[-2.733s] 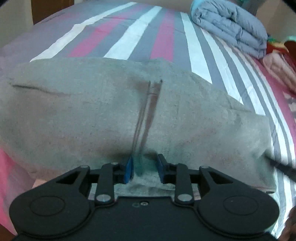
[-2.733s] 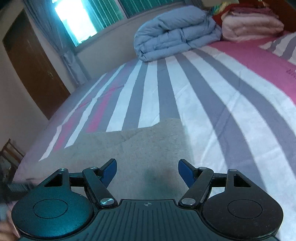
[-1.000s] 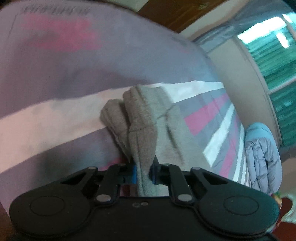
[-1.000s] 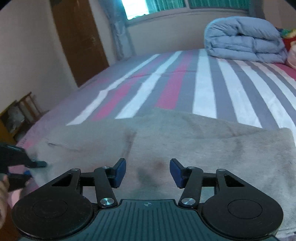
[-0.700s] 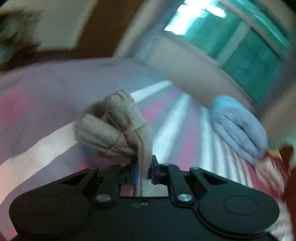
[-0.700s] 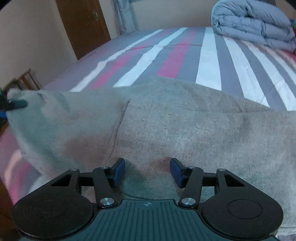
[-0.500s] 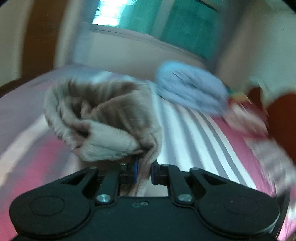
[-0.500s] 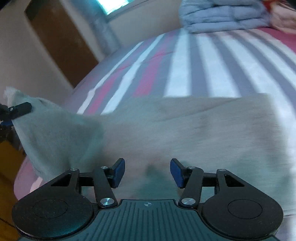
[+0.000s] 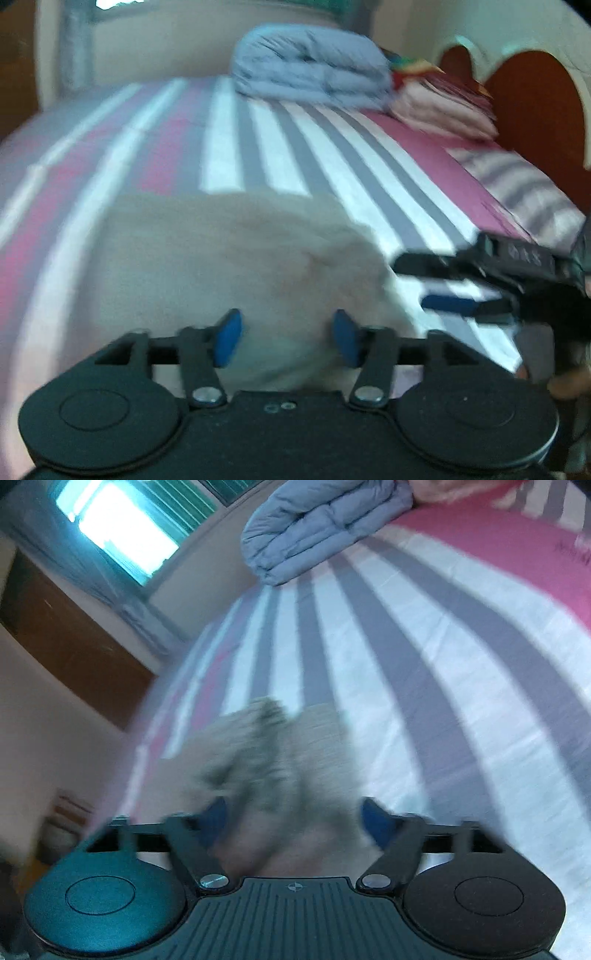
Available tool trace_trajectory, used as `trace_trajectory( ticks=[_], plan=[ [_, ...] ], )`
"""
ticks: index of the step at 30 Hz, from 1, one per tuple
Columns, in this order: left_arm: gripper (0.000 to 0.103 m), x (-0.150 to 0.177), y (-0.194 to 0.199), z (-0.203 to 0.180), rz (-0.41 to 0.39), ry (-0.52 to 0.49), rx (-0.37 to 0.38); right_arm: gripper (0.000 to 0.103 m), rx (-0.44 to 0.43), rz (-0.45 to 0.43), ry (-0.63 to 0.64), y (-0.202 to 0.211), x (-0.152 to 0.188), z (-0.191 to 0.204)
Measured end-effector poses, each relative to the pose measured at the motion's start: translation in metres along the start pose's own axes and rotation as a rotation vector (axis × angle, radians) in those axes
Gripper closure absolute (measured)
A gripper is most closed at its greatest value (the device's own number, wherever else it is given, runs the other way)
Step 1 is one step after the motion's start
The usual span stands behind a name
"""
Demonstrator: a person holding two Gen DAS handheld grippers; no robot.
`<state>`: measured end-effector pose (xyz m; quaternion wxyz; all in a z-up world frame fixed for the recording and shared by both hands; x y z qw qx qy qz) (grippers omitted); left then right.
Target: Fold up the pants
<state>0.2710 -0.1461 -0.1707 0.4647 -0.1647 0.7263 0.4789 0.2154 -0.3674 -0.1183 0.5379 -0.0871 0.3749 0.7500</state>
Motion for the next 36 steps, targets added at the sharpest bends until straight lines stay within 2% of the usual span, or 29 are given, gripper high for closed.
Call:
trace_trajectory(
  ticks=[3,5,7,10,11,12,14,17,20,22,24,26,28,31,33,36],
  plan=[
    [0.043,-0.007,0.002,0.031,-0.024,0.014,-0.103,0.017,-0.043,0.067,-0.044,-0.011,0.008,0.009],
    [0.043,-0.007,0.002,0.056,-0.018,0.075,-0.149,0.017,0.011,0.121,-0.066,-0.028,0.016,0.010],
    [0.043,-0.005,-0.004,0.075,0.004,0.138,-0.178,0.017,0.055,0.121,-0.081,-0.036,0.022,0.009],
    [0.043,0.000,-0.015,0.092,0.039,0.181,-0.204,0.020,0.051,0.083,-0.131,-0.043,0.021,0.009],
    [0.043,0.002,-0.018,0.094,0.050,0.194,-0.205,0.042,0.054,0.071,-0.141,-0.046,0.019,0.012],
    [0.043,0.004,-0.022,0.096,0.066,0.211,-0.202,0.050,0.057,0.073,-0.146,-0.050,0.018,0.015],
    [0.043,0.012,-0.021,0.096,0.093,0.222,-0.208,0.059,0.073,0.066,-0.120,-0.053,0.019,0.023],
    [0.043,0.013,-0.026,0.091,0.102,0.213,-0.197,0.066,0.072,0.026,0.000,-0.043,0.018,0.043],
    [0.043,0.014,-0.025,0.090,0.098,0.224,-0.179,0.067,0.031,-0.068,0.142,-0.017,0.014,0.068],
    [0.043,0.017,-0.022,0.087,0.094,0.221,-0.164,0.067,0.016,-0.100,0.148,-0.003,0.013,0.071],
    [0.038,0.020,-0.021,0.082,0.096,0.197,-0.163,0.067,0.019,-0.115,0.153,0.009,0.017,0.065],
    [0.038,0.025,-0.023,0.077,0.104,0.167,-0.177,0.067,0.051,-0.122,0.180,0.015,0.027,0.054],
    [0.031,0.029,-0.024,0.072,0.105,0.144,-0.187,0.067,0.140,-0.119,0.146,0.012,0.037,0.031],
    [0.031,0.034,-0.024,0.069,0.117,0.131,-0.200,0.068,0.237,-0.115,0.120,0.003,0.046,0.001],
    [0.031,0.034,-0.021,0.069,0.117,0.140,-0.198,0.067,0.229,-0.105,0.127,0.006,0.041,0.010],
    [0.030,0.033,-0.017,0.070,0.115,0.164,-0.191,0.067,0.247,-0.198,0.277,0.022,0.028,0.041]
  ],
)
Point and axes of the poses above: each gripper's, at about its wrist camera, not at the fingertips, and y roughly against the way its jaws point, z to its left, x to its underside, the point moved 3 cm from there along -y, roughly the way its jaws point, and after that the axes turned 12 degrees about -z, right-handed, at the moved point
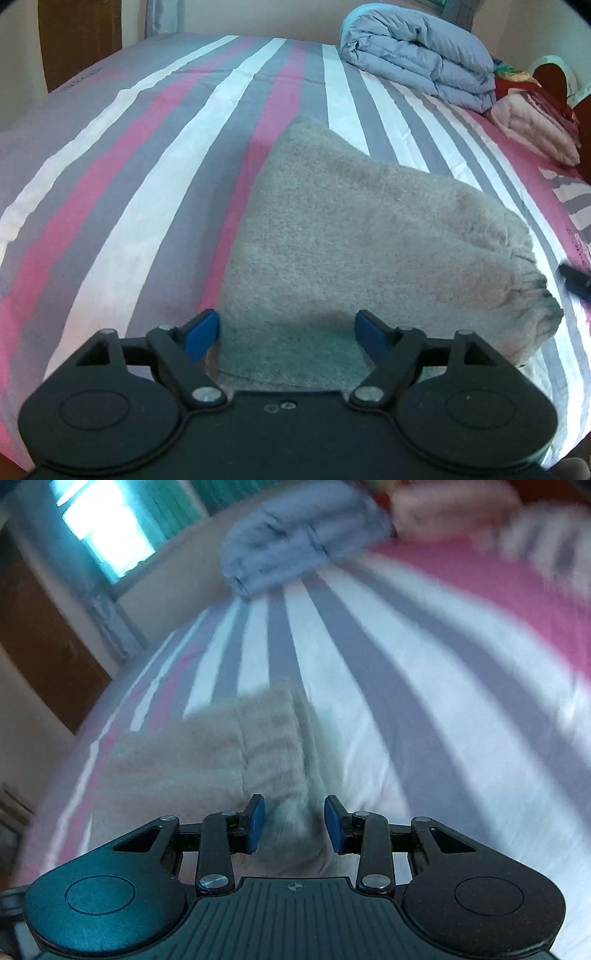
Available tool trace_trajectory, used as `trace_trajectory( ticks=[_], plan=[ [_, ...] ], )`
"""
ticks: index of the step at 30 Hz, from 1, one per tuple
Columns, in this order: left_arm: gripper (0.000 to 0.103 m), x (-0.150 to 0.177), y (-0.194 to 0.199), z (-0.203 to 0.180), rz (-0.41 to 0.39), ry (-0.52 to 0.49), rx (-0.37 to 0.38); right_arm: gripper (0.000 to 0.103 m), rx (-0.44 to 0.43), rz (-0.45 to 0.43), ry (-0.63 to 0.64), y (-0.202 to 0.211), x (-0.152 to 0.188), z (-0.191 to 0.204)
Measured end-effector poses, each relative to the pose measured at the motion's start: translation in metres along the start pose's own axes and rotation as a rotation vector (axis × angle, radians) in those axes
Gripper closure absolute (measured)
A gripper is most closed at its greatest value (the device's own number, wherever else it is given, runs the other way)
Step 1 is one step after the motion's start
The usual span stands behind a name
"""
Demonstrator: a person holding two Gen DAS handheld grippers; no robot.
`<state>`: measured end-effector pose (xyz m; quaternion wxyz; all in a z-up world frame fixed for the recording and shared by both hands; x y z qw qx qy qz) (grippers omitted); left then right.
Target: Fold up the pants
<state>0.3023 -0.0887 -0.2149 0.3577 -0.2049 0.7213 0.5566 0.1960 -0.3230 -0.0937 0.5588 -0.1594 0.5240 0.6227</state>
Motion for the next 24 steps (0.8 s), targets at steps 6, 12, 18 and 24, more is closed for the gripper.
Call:
trace_trajectory(
  ticks=[6,12,18,24],
  plan=[
    [0.030,0.008,0.003,-0.005,-0.012,-0.034,-0.015,0.067,-0.174,0.006,0.074,-0.010,-0.012,0.056],
    [0.028,0.014,0.006,-0.007,-0.009,-0.061,-0.002,0.075,-0.090,0.139,0.254,-0.033,0.057,0.044],
    [0.030,0.012,0.010,-0.003,-0.007,-0.040,-0.010,0.075,-0.093,0.155,0.214,-0.017,0.042,0.048],
    [0.037,0.005,0.020,-0.008,-0.040,-0.064,-0.006,0.042,-0.147,0.031,0.249,-0.004,-0.006,0.074]
  ],
)
Point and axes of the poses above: each gripper's, at about its wrist camera, not at the fingertips, and y roughly against the way its jaws point, z to its left, x to its underside, the point moved 3 cm from there along -y, roughly the way its jaws point, and after that the axes turned 12 degrees about -z, right-handed, at the moved point
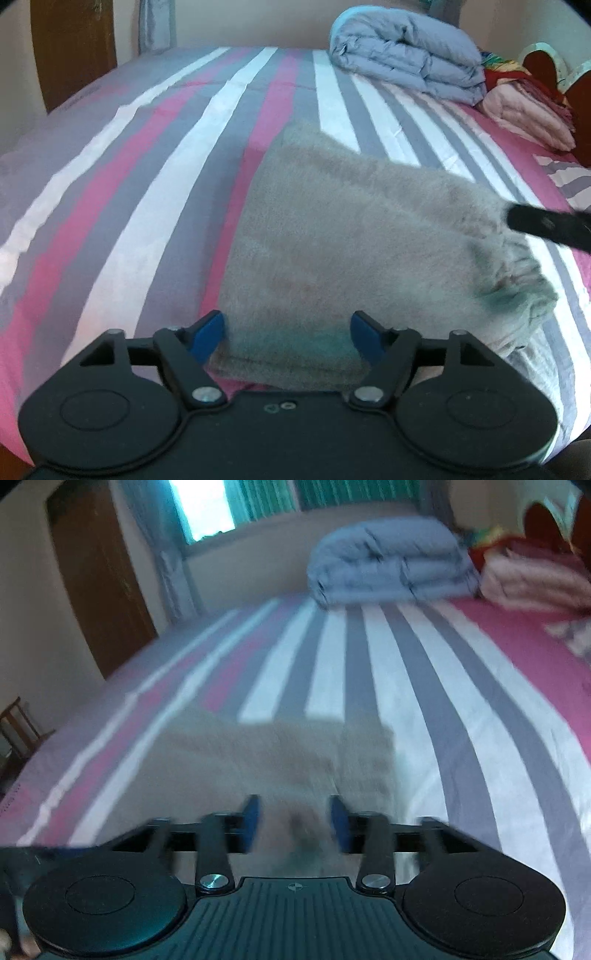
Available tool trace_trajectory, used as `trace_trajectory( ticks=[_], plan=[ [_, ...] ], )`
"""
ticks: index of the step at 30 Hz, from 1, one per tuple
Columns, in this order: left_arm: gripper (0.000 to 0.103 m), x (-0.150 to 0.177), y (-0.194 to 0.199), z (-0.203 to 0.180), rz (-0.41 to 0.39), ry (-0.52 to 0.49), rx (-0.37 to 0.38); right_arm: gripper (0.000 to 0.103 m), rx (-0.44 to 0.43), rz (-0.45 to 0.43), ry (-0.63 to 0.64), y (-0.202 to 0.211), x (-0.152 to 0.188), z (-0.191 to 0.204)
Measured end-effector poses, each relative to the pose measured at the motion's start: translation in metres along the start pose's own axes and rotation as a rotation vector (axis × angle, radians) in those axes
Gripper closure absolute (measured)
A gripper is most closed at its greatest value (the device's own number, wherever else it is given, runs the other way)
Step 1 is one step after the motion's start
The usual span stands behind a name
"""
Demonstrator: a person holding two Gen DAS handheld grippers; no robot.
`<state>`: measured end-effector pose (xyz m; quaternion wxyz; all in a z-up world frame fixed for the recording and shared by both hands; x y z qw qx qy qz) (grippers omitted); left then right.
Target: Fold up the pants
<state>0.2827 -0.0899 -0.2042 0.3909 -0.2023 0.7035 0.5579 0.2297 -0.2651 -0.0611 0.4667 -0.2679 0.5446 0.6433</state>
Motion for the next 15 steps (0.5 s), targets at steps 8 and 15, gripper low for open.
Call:
trace_trajectory(
  ticks=[8,15],
  plan=[
    [0.037,-0.001,-0.015,-0.007,0.028,0.014,0.045,0.043,-0.008,0.066,-0.031,-0.072,-0.028,-0.003],
    [0.037,0.013,-0.012,-0.018,0.014,-0.084,0.042,0.089,0.091,0.166,-0.137,-0.119,0.003,-0.052]
  ],
)
Point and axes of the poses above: each gripper's, at about its wrist camera, not at the fingertips, and y roughly against the way its jaws point, z to its left, x to its underside, the point moved 3 cm from there along -y, roughly the way its jaws point, and after that the axes turned 12 degrees about -z, right-handed, at the moved point
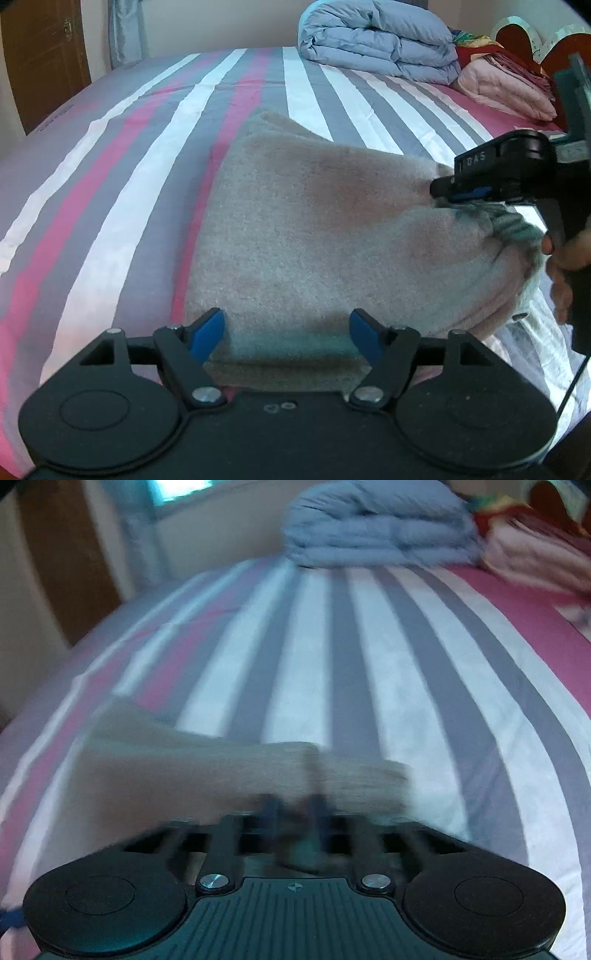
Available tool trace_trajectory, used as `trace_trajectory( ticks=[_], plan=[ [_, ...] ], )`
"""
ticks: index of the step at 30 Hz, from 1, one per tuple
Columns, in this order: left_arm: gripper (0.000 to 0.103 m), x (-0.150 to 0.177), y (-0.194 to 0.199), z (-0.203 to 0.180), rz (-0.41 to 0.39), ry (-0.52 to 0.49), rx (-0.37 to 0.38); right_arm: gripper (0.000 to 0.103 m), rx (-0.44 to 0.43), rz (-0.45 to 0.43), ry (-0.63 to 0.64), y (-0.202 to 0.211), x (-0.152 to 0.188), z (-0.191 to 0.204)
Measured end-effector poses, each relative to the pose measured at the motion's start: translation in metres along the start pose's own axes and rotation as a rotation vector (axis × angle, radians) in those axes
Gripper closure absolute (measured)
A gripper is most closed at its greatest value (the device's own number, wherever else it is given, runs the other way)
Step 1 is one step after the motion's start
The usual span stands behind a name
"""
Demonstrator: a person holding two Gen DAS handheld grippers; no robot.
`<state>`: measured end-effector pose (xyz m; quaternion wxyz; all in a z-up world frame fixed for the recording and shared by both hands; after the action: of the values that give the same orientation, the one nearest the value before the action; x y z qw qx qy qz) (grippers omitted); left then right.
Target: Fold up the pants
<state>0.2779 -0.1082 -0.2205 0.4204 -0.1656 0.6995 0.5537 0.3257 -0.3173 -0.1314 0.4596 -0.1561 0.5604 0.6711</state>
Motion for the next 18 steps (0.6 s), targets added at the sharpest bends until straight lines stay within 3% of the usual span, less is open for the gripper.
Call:
trace_trajectory(
  ticks=[3,6,10,12,14,16,18],
  plan=[
    [0.037,-0.016,0.006,0.011,-0.014,0.035,0.006,0.088,-0.015,-0.038,0.108,0.020,-0.007,0.016],
    [0.037,-0.035,0.001,0.016,-0.034,0.034,-0.005,0.088,-0.096,-0.086,0.158,0.057,0.000,0.026],
    [0.037,-0.055,-0.033,0.021,0.000,0.058,-0.003,0.088,-0.090,-0.037,0.309,0.073,0.045,0.023],
    [0.032,-0.060,-0.054,0.026,0.025,0.071,-0.041,0.089,-0.075,-0.026,0.365,0.077,0.070,0.015],
    [0.031,-0.061,-0.076,0.035,0.086,0.108,-0.058,0.089,-0.077,-0.048,0.400,0.084,0.082,0.011],
    [0.041,-0.063,-0.079,0.052,0.117,0.221,-0.036,0.088,-0.091,-0.022,0.393,0.081,0.078,0.011],
    [0.039,-0.071,-0.066,0.062,0.075,0.222,-0.030,0.088,-0.143,-0.007,0.274,0.082,0.063,0.002]
  ],
)
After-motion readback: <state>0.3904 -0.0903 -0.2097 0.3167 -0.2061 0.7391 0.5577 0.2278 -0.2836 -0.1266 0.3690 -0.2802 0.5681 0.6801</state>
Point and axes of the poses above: each gripper's, at about its wrist camera, not at the fingertips, and y roughly against the way its jaws point, z to its left, x to its underside, the point moved 3 cm from there along -y, roughly the way its jaws point, and after that the axes turned 12 degrees about -z, right-handed, at the moved point
